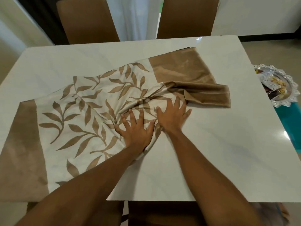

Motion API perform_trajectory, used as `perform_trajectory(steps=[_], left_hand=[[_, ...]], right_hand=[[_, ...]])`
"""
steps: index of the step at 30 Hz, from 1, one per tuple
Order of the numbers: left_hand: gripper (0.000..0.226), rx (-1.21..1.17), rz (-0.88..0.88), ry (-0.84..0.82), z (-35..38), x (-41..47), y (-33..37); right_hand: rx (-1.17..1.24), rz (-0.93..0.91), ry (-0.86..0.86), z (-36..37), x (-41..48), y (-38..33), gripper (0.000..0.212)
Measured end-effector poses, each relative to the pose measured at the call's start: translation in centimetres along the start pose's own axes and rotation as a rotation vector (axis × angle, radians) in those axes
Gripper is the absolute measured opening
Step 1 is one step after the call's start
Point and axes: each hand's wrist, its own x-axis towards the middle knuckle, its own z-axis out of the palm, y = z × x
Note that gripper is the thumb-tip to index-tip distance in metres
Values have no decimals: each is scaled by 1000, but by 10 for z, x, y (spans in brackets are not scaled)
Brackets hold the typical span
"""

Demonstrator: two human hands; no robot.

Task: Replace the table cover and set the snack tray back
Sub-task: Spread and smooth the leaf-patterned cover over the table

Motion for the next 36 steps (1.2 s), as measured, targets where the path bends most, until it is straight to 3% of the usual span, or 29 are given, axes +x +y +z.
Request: perform_trajectory(steps=[4,11,14,16,19,21,25,27,29,30,32,34,36], left_hand=[[75,13,-23,-4,3,7,9],[74,-76,-153,-3,3,47,49],[76,-90,-196,-54,7,77,60],[77,-93,-228,-62,7,90,66],[77,-110,-264,-91,5,106,76],[77,-122,-268,-97,0,114,80],[76,-217,-304,-160,-14,134,82],[73,-451,-289,-193,-29,148,78],[75,-849,-186,-166,-51,151,63],[69,-939,-78,-139,-61,143,50],[54,-835,233,-42,-80,115,13],[52,-585,527,26,-85,93,-48],[63,-230,640,-6,-73,83,-116]], right_hand=[[-103,-92,13,12,20,10,72],[-36,-307,-235,-15,124,-17,74],[110,-426,-453,-25,167,-33,58],[429,-299,-512,-22,178,-36,57],[920,-149,-355,-13,170,-22,47],[1095,-97,-225,-10,147,-14,40],[903,-129,-40,1,91,0,41],[785,-193,16,5,68,2,45],[702,-234,59,5,53,1,49],[624,-261,71,7,47,1,53],[469,-308,74,8,34,0,63],[429,-332,83,10,18,-2,64],[447,-334,89,13,3,-4,58]])
